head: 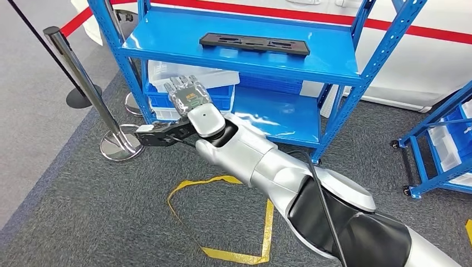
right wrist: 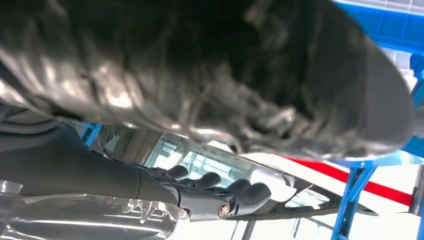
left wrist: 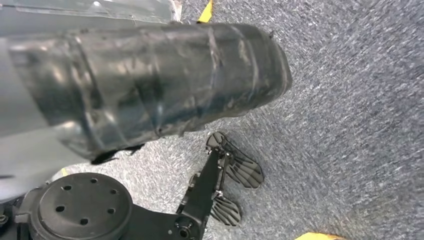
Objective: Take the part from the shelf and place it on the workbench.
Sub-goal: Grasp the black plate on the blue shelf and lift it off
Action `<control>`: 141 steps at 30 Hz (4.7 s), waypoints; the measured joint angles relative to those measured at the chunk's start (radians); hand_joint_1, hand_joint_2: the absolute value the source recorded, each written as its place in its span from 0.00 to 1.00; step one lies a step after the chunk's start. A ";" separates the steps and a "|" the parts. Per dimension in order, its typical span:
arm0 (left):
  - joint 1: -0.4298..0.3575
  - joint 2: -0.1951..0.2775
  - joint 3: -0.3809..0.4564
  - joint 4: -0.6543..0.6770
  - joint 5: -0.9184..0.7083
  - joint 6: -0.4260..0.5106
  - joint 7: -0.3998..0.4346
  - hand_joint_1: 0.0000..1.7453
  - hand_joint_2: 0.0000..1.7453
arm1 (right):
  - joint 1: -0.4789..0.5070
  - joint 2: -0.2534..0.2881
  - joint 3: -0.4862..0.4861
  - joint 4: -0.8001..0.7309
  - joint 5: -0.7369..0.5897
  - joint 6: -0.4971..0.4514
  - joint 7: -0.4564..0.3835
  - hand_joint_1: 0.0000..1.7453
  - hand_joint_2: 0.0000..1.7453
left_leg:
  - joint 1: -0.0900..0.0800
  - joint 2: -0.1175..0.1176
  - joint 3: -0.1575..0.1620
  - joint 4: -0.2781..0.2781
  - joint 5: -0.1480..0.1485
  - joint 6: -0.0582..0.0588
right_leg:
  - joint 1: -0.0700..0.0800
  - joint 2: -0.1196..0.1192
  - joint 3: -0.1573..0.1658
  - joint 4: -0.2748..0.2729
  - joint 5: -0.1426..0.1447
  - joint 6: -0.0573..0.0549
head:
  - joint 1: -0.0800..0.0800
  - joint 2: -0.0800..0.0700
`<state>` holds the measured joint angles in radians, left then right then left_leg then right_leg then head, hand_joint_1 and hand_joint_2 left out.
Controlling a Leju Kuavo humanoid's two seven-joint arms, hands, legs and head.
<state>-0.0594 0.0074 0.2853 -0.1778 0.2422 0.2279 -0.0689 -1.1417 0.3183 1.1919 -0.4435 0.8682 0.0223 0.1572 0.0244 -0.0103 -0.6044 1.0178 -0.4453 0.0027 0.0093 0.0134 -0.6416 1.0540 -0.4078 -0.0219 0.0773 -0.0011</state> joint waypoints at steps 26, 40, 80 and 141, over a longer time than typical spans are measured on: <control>0.002 0.000 -0.001 0.000 -0.003 -0.004 0.000 0.00 0.00 | 0.000 -0.039 -0.030 0.009 0.029 0.023 0.013 0.00 0.00 | 0.005 0.006 -0.011 0.001 0.010 0.005 | -0.010 -0.005 -0.114 0.258 -0.137 0.028 | -0.004 0.000; 0.001 -0.001 -0.001 0.000 0.002 -0.003 0.003 0.00 0.00 | -0.007 -0.056 -0.062 0.011 -0.010 0.045 0.029 0.00 0.00 | 0.006 0.007 -0.114 0.224 -0.104 -0.038 | -0.007 -0.005 0.035 -0.052 -0.001 -0.018 | -0.009 0.000; 0.000 -0.001 -0.022 0.000 -0.033 0.027 -0.008 0.00 0.00 | 0.009 -0.196 -0.160 -0.073 0.087 0.042 0.032 0.00 0.00 | -0.001 0.006 -0.033 0.016 0.014 -0.015 | -0.002 -0.004 0.027 -0.017 -0.029 0.004 | -0.004 0.000; -0.003 -0.007 -0.027 0.000 -0.038 0.063 -0.010 0.00 0.00 | 0.043 -0.238 -0.178 -0.126 0.125 0.077 0.031 0.00 0.00 | -0.008 0.005 -0.034 0.012 0.016 -0.009 | 0.003 -0.001 0.027 -0.019 -0.031 -0.003 | -0.005 0.000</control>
<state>-0.0621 0.0008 0.2586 -0.1774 0.2039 0.2909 -0.0791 -1.0985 0.0807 1.0143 -0.5694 0.9932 0.0992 0.1878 0.0161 -0.0058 -0.6384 1.0301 -0.4294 -0.0067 0.0127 0.0125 -0.6141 1.0348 -0.4390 -0.0253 0.0724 -0.0011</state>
